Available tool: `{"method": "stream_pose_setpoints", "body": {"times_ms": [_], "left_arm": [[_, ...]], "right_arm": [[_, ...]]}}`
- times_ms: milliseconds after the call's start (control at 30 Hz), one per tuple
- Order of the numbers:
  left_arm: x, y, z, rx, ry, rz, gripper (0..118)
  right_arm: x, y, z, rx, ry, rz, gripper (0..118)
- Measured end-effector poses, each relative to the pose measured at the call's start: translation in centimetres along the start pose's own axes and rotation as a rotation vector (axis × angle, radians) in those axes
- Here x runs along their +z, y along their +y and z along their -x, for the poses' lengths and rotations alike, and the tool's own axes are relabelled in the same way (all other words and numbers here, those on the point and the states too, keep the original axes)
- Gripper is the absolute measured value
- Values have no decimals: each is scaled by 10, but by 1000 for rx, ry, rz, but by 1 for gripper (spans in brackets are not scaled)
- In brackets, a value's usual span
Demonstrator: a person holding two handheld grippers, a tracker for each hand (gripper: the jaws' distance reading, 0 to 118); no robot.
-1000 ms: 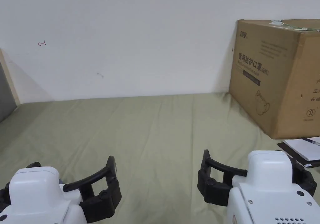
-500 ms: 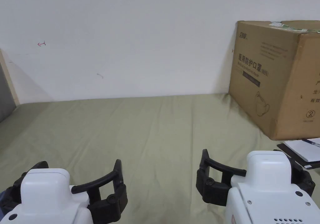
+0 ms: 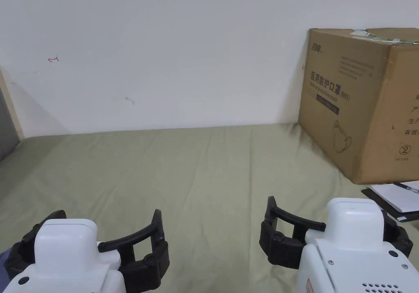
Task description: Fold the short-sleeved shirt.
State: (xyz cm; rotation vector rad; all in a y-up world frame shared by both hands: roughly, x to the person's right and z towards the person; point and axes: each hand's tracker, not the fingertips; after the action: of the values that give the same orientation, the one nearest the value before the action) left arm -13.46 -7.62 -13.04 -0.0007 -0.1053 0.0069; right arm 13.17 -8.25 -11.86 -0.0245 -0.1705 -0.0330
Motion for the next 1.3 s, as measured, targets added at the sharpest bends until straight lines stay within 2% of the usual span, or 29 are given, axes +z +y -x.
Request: {"method": "stream_pose_setpoints", "body": {"times_ms": [200, 267, 367, 467, 500, 533, 600, 633, 667, 700, 767, 867, 933, 1033, 1067, 1100, 1133, 1233, 1300], "left_arm": [[-1, 1, -2, -9, -11, 5, 118], [-1, 4, 0, 57, -26, -12, 118], [-2, 1, 14, 358, -72, -44, 118], [-8, -17, 37, 810, -122, -41, 118], [-12, -27, 44, 948, -100, -20, 118], [-14, -36, 48, 1053, -63, 3, 118], [-18, -54, 52, 1175, 9, 22, 118], [-18, -61, 53, 1215, 28, 32, 118], [-18, -64, 53, 1205, 32, 42, 118], [-19, -64, 53, 1174, 37, 57, 118], [-21, -52, 49, 1002, 75, 115, 118], [-23, -14, 33, 596, 54, 75, 118], [-18, 7, 16, 290, 19, 31, 118], [-6, 16, -11, -65, -33, -15, 118], [-5, 16, -18, -121, -22, -1, 118], [-4, 12, -23, -150, -14, 6, 118], [-3, 8, -24, -153, -23, 10, 118], [-5, 3, -22, -42, -44, 28, 118], [-7, 4, -19, -10, -40, 37, 118]], "right_arm": [[-1, 2, 0, 4, -2, -1, 118], [-1, 6, 5, 75, -33, -28, 118], [1, 6, 23, 300, -66, -75, 118], [4, -2, 45, 601, -67, -98, 118], [5, -8, 53, 725, -44, -98, 118], [5, -13, 59, 827, -15, -97, 118], [3, -25, 70, 974, 10, -70, 118], [2, -30, 74, 986, 28, -59, 118], [1, -32, 76, 941, 33, -52, 118], [0, -33, 75, 860, 76, -17, 118], [0, -26, 71, 691, 113, 17, 118], [-1, -10, 57, 466, 49, -4, 118], [1, 0, 42, 259, -9, -44, 118], [0, 6, 13, -49, -24, -24, 118], [0, 2, 5, -106, 2, -26, 118], [0, -2, -2, -144, 9, -18, 118], [-2, -5, -6, -141, -12, 10, 118], [-3, -10, -5, 6, -57, 37, 118], [0, -8, -4, 53, -48, 7, 118]]}}
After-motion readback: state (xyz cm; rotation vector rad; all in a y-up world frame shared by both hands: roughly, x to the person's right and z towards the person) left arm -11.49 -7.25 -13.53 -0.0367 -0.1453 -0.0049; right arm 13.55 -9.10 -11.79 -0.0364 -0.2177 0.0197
